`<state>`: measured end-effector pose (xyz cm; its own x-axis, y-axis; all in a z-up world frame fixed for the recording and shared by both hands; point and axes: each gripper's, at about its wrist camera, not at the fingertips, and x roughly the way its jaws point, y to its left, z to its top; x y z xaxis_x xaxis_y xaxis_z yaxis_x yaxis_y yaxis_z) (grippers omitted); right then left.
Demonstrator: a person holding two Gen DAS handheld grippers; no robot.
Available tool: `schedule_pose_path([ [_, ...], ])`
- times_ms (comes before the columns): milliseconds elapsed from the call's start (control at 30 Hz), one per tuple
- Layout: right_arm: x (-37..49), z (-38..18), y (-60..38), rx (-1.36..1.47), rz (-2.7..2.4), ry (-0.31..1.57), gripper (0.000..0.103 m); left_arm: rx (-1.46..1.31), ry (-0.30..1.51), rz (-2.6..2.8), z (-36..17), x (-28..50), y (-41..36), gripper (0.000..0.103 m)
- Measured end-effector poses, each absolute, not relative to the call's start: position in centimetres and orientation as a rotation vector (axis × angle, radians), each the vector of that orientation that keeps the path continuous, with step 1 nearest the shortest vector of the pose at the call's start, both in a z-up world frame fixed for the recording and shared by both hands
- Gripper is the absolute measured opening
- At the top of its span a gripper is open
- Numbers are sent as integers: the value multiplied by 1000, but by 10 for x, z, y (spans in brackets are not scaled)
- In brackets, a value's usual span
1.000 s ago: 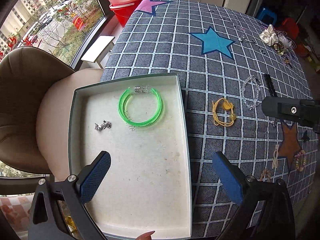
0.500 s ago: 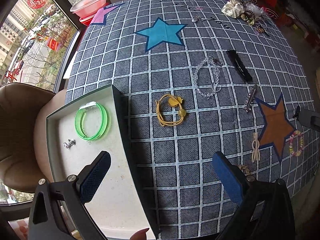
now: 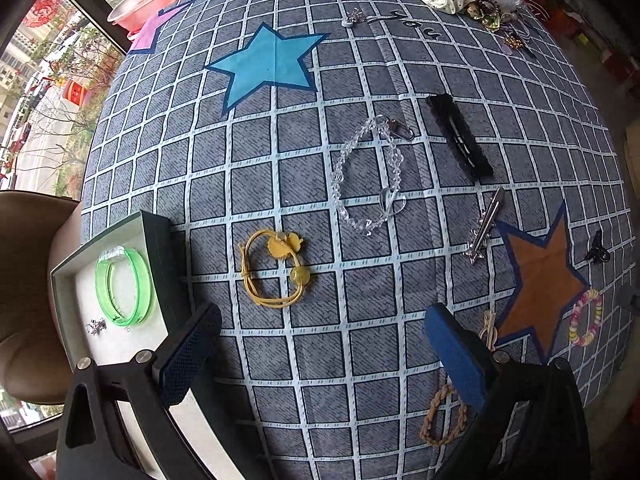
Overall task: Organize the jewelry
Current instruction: 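Grasp clear bead bracelet with left tool while right tool grasps black claw clip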
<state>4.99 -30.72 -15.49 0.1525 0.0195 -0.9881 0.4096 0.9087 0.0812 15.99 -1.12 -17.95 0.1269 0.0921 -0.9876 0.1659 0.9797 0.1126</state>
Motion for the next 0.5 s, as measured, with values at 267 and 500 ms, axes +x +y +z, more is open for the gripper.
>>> schedule_pose_path([
  [267,76,-179,-320,351,-291,1425,93,225,1410,-63,-195,207,-29,103],
  [500,101,-196,-324,336,-306,1432,93,209,1421,-63,-217,228,-34,103],
])
